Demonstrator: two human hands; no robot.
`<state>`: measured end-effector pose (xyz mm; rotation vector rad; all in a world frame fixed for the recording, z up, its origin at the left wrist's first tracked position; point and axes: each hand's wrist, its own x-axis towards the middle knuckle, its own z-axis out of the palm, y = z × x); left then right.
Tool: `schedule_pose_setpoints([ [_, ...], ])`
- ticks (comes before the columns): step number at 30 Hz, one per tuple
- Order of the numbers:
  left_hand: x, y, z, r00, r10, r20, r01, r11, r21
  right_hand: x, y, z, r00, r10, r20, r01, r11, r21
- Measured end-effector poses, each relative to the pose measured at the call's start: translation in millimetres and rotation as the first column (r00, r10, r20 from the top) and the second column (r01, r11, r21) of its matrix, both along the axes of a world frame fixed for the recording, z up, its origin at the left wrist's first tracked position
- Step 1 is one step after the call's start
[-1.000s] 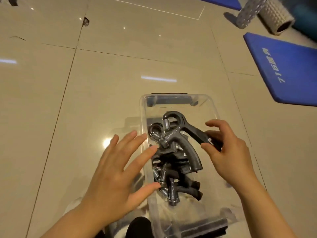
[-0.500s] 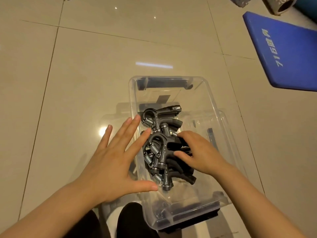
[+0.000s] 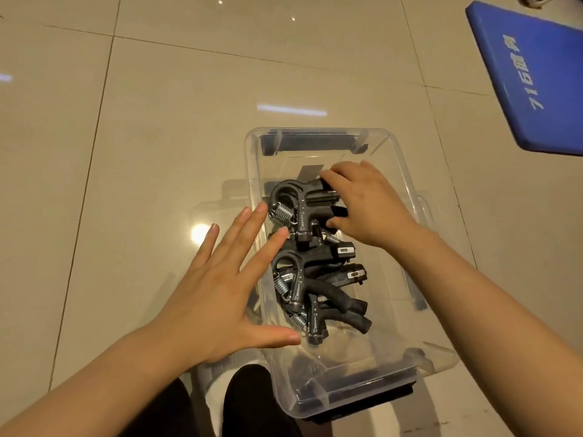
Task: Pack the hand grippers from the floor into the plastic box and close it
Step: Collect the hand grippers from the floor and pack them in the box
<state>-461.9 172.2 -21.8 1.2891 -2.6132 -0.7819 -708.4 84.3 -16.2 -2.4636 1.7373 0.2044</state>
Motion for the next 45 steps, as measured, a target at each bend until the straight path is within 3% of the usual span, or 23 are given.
schedule_pose_setpoints([
  [5,0.9,1.1,1.6,1.0,0.009,-0.003,-0.009,1.0,0.003,6.6,-12.9,-46.8,0.971,0.063,-0.23,-0.067,0.998,-0.005],
  [7,1.0,0.7,1.2,1.0,0.015,-0.007,-0.015,1.0,0.002,0.6,-7.5,-57.9,0.974,-0.014,-0.224,-0.002,0.997,-0.071],
  [10,0.7,0.6,0.9,1.0,0.007,-0.01,-0.007,1.0,-0.004,-3.2,-5.3,-62.3,0.972,-0.104,-0.212,0.098,0.994,-0.038],
  [18,1.5,0.7,1.0,1.0,0.011,-0.007,-0.011,1.0,0.0,0.9,-11.9,-61.1,0.955,-0.058,-0.289,0.094,0.989,0.111],
  [36,0.0,1.1,1.3,1.0,0.015,-0.013,-0.015,1.0,0.018,-4.2,2.7,-55.7,0.95,-0.087,-0.301,0.105,0.994,0.044],
  [39,0.2,0.7,1.0,1.0,0.016,-0.012,-0.016,1.0,0.013,-5.5,-1.1,-51.7,0.963,-0.112,-0.245,0.136,0.987,0.083],
  [43,0.1,0.7,0.3,1.0,0.015,-0.012,-0.015,1.0,0.015,0.0,12.9,-27.6,0.978,-0.187,0.09,0.182,0.981,0.066],
  [45,-0.2,0.8,0.2,1.0,0.02,-0.02,-0.019,1.0,0.021,1.2,32.1,-15.9,0.974,-0.141,0.175,0.11,0.978,0.179],
])
